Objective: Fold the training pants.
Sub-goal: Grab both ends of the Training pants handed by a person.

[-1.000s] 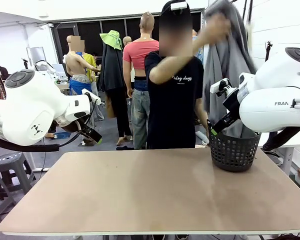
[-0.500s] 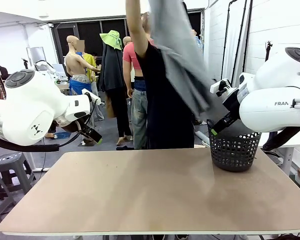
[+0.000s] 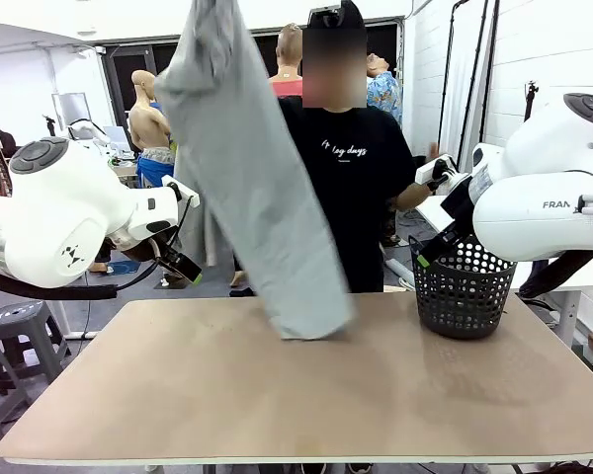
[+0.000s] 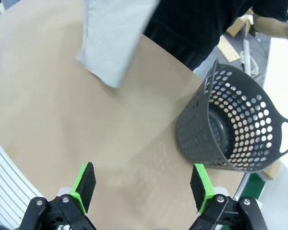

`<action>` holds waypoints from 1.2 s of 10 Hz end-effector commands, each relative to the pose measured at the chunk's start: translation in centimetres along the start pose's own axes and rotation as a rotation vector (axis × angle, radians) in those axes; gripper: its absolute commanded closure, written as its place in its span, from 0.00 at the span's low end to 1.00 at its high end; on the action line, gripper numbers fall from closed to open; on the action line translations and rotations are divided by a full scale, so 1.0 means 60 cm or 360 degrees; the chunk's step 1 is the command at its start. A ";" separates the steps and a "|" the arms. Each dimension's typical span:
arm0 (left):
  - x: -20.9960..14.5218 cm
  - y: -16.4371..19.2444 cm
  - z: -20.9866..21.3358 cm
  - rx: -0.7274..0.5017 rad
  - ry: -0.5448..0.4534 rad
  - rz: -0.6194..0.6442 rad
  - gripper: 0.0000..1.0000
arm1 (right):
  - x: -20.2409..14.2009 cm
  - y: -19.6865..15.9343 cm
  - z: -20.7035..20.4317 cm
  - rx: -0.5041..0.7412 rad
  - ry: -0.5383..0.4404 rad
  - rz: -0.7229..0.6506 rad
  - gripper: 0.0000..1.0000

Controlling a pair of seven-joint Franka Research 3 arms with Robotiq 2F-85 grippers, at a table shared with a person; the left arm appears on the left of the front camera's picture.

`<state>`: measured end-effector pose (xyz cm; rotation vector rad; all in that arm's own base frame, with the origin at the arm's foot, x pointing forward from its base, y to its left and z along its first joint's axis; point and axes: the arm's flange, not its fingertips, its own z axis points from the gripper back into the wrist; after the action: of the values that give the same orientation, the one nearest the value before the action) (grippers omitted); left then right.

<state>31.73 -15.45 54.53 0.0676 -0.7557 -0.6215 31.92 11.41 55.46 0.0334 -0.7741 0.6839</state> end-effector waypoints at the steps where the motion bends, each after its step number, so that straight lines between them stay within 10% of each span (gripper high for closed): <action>1: 0.000 0.000 0.000 0.0001 -0.0001 -0.0013 0.00 | 0.000 0.000 0.000 0.0008 -0.0004 0.0011 0.00; 12: 0.000 0.000 0.000 0.0001 -0.0001 -0.0013 0.00 | 0.000 0.000 0.000 0.0008 -0.0004 0.0011 0.00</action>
<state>31.73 -15.45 54.53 0.0676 -0.7557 -0.6215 31.92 11.41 55.47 0.0333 -0.7741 0.6839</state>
